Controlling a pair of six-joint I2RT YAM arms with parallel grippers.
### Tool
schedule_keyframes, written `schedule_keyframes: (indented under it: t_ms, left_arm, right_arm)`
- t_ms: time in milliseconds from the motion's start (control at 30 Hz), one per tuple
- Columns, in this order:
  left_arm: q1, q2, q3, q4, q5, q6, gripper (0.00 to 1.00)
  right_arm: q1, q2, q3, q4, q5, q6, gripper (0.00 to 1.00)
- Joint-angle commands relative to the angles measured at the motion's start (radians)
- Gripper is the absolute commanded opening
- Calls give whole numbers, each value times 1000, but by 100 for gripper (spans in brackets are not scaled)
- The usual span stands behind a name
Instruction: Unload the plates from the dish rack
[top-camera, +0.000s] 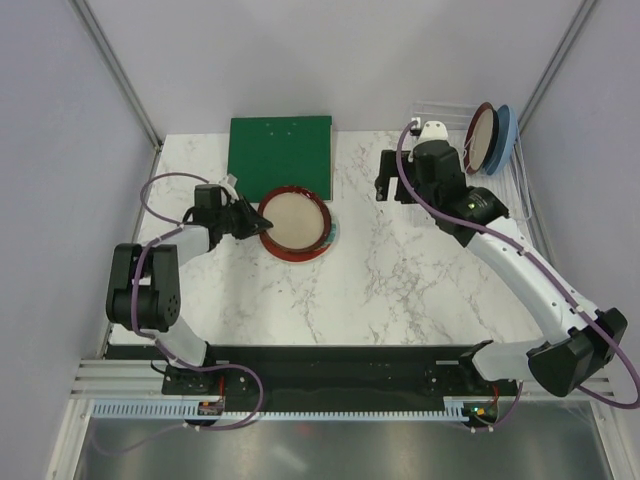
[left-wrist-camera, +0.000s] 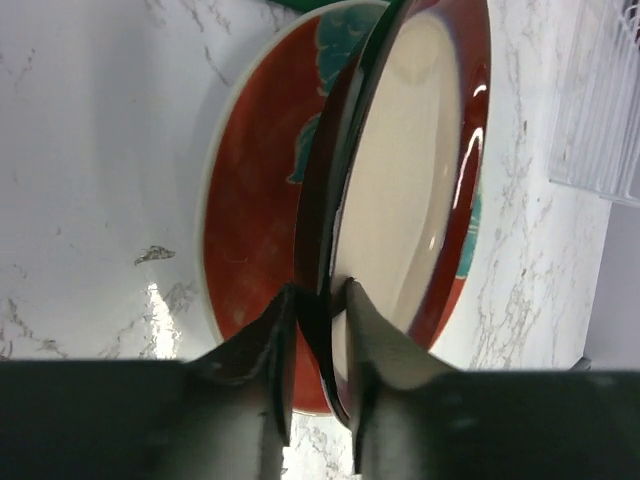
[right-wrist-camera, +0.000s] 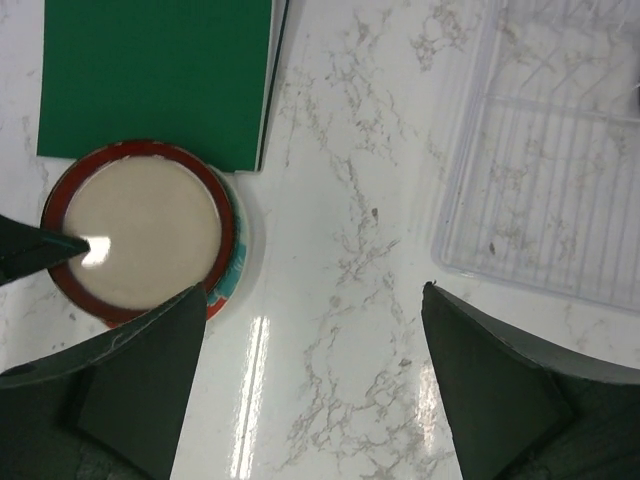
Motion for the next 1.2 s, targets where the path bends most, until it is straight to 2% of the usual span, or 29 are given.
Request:
schedule_keyframes:
  t_ms: [0,67,133,167,267,400,600,733,800,900,967,1167]
  left_arm:
    - [-9,53,33,-59,21,57,34]
    - [-9,67,40,-110,30,69,41]
    - [-9,76,53,-146,29,92,43]
    - [-9,78,51,-157,29,95,78]
    - [-9,73,46,-185,32,108,99]
    - [-10,52,45,-229,18,123,100]
    - [-12,-36,63,-358,-100,172,100]
    - [-12,-92,92,-462,-199,201,100]
    - [-12,-105,102,-464,-204,201,100]
    - [-21,-74,141,-510,-193,226,100]
    - [-36,-51,169,-574,-268,240,100]
    - [-44,-63,172,-595,-359,226,100]
  right_arm:
    - [-30,11,94,-35,100,-65,95]
    - [-45,22,122,-53,164,-85,96]
    - [-65,32,140,-62,220,-95,97]
    - [-74,45,154,-68,264,-104,97]
    - [-108,74,177,-73,306,-133,98]
    - [-142,112,205,-71,398,-164,98]
    - [-205,212,271,-51,524,-237,98]
    - [-257,270,297,-9,528,-256,98]
    - [-287,318,309,2,512,-242,98]
    - [-303,373,332,2,501,-228,97]
    - [-308,400,343,2,487,-220,97]
    - [-360,482,416,13,484,-216,97]
